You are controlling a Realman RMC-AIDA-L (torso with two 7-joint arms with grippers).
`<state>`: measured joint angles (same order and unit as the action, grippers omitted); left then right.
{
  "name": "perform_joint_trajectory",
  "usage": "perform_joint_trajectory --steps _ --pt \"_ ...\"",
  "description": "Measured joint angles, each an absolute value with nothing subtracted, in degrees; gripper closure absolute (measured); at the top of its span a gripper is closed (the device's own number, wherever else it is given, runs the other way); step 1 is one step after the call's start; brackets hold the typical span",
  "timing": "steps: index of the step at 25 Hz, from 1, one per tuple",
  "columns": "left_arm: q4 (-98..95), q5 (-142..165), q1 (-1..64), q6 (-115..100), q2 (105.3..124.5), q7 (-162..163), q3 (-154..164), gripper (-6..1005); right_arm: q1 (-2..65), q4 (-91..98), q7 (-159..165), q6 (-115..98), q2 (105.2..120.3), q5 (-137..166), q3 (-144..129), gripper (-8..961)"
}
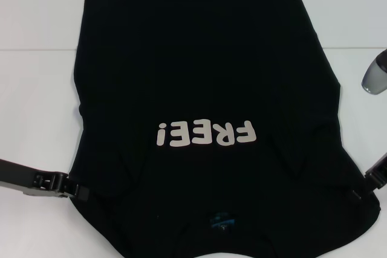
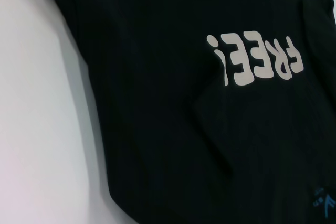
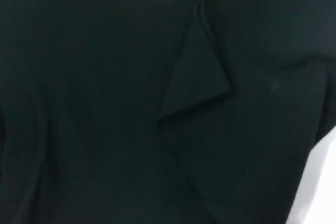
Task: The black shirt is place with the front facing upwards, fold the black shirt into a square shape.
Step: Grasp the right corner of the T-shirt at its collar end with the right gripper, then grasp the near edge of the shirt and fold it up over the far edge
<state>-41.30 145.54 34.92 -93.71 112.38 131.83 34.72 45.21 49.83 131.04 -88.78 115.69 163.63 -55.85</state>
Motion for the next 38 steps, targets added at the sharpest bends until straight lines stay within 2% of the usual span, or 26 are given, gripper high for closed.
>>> perform_joint_trajectory --steps 3,8,16,27,32,38 --pt "-40.7 145.5 35.1 -93.4 112.16 131.8 34.7 970 45.4 49.8 131.3 -88.7 116.30 165.4 -56.1 162" --pt "-40.5 145.5 35.2 -93.2 112.06 131.8 34.7 971 45.6 49.8 131.3 -88.5 116.95 165.8 -56.0 230" --pt "-39.9 145.5 35.2 -93.2 112.05 131.2 34.7 971 45.6 49.8 131.9 -88.5 117.06 165.9 -56.2 338" --pt "-39.9 145.3 35.0 -93.2 112.05 130.7 34.7 971 45.6 49.8 132.2 -88.9 117.01 165.9 -56.1 816" --pt "-39.9 145.0 34.9 -94.3 111.89 130.7 34.4 971 45.7 50.5 131.5 -91.6 116.33 165.2 -55.5 910" --pt "-37.7 144.9 35.5 -100.1 110.01 130.0 30.8 971 45.7 54.0 126.0 -100.3 115.61 165.3 -53.4 910"
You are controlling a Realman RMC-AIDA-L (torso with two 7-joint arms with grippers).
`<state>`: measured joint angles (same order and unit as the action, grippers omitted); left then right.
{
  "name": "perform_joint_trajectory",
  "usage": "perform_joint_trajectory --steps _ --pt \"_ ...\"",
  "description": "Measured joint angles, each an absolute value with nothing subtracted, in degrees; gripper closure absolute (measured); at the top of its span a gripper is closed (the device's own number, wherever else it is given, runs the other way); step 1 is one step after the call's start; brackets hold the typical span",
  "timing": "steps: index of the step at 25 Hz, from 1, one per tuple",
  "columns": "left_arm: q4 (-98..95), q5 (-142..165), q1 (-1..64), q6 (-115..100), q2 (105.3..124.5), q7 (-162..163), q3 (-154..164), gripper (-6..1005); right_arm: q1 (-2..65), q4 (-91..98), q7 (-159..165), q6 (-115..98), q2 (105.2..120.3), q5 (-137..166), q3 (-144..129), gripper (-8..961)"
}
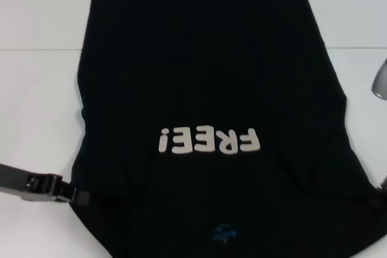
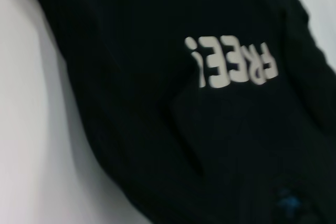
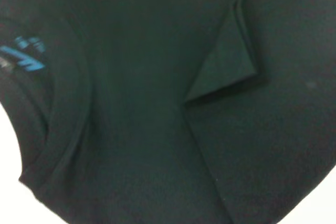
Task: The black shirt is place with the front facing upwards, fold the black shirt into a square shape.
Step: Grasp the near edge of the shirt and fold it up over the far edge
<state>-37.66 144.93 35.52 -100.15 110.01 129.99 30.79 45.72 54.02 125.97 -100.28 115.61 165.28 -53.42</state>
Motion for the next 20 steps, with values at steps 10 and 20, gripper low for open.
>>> perform_joint_trajectory --steps 10,20 --pt "-30.9 148.2 35.4 -113.7 107.91 128.5 31.6 971 41.6 53.8 117.3 -112.4 115.22 166.1 -51.4 910" --pt "-28.6 147.8 36.3 -111.5 109.18 127.0 31.2 970 40.0 49.9 112.1 -111.9 115.18 162.6 -40.9 911"
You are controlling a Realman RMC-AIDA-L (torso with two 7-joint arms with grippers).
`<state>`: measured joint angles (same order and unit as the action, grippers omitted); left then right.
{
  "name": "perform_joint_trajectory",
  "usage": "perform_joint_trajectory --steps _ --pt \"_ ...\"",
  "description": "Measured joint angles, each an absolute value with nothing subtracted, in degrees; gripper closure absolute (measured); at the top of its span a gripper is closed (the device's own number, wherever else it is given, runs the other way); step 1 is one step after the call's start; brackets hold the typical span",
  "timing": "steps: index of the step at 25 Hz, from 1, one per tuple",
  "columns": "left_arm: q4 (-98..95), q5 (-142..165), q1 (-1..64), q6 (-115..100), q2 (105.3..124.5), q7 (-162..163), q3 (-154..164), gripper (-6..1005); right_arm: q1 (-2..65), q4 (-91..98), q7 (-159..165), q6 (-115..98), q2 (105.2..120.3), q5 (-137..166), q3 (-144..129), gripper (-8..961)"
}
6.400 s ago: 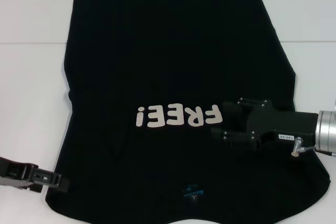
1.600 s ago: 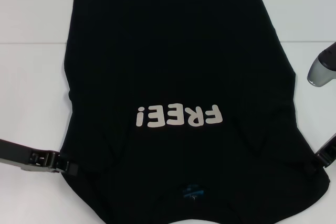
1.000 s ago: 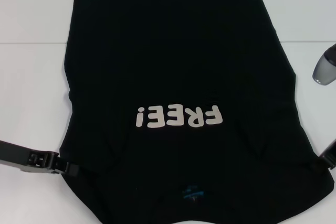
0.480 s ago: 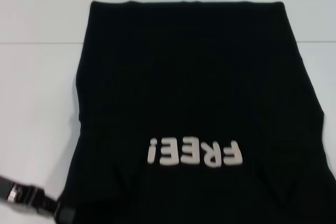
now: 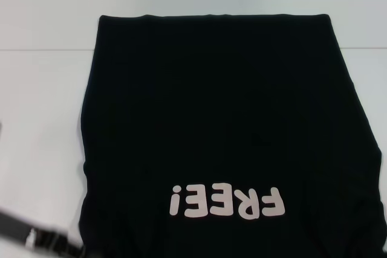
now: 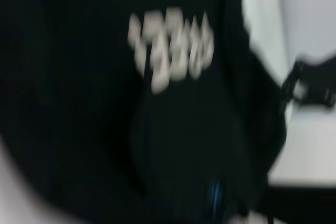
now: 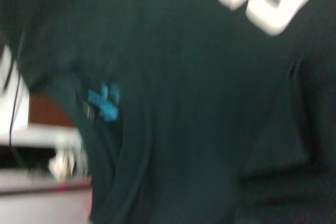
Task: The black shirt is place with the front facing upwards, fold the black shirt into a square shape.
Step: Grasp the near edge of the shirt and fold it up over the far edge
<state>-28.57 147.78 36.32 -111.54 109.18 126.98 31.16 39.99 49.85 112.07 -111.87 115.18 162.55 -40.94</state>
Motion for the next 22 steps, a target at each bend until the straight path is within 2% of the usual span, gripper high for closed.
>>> perform_joint_trajectory --steps 2,7,11,17,22 --pt "-28.6 147.0 37.6 -110.3 108.38 127.5 26.8 970 40.0 49.7 112.1 -110.8 114.43 160.4 -37.4 911" --pt "-28.3 145.1 41.0 -101.8 107.00 131.5 15.4 970 39.9 46.6 112.8 -103.8 111.42 152.8 -27.4 911" --pt "-28.1 140.4 41.5 -92.0 107.04 131.8 9.8 968 39.0 42.4 112.6 -97.1 109.86 143.0 -23.4 911" --pt "-26.8 128.0 39.5 -80.2 109.36 127.7 7.5 967 37.4 37.9 112.4 -86.1 110.56 130.7 -21.4 911" --pt "-24.4 121.7 38.9 -74.4 110.74 122.3 7.7 965 37.0 34.7 109.6 -78.8 111.77 123.6 -21.1 910"
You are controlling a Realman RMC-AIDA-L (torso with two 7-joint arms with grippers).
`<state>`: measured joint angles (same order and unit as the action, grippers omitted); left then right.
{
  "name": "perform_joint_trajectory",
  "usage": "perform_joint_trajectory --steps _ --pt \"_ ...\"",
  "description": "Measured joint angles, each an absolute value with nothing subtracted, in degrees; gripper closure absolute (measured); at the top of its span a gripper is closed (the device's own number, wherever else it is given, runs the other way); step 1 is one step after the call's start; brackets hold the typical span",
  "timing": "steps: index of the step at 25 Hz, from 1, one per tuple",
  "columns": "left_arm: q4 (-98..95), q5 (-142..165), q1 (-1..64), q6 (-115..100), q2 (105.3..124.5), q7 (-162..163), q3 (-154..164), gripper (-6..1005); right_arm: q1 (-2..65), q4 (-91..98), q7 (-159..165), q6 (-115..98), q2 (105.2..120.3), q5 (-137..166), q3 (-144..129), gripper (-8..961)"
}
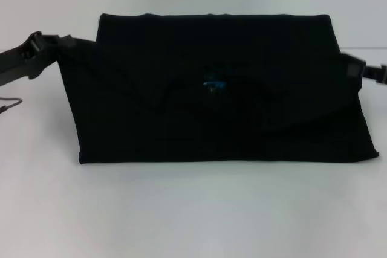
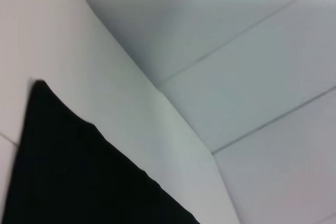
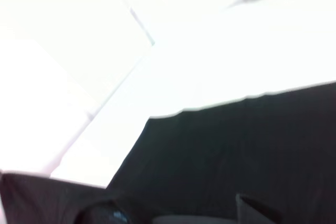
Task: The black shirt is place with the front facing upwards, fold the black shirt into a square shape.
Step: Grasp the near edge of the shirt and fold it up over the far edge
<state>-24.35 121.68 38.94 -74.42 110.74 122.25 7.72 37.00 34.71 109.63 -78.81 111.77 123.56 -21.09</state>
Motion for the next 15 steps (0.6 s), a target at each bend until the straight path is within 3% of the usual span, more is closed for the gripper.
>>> perform_joint_trajectory --steps 15 --pt "-22.7 121.4 43.7 -58.8 115.12 113.9 11.0 961 41.0 32.2 103.5 -52.8 117.57 120.1 -23.4 911"
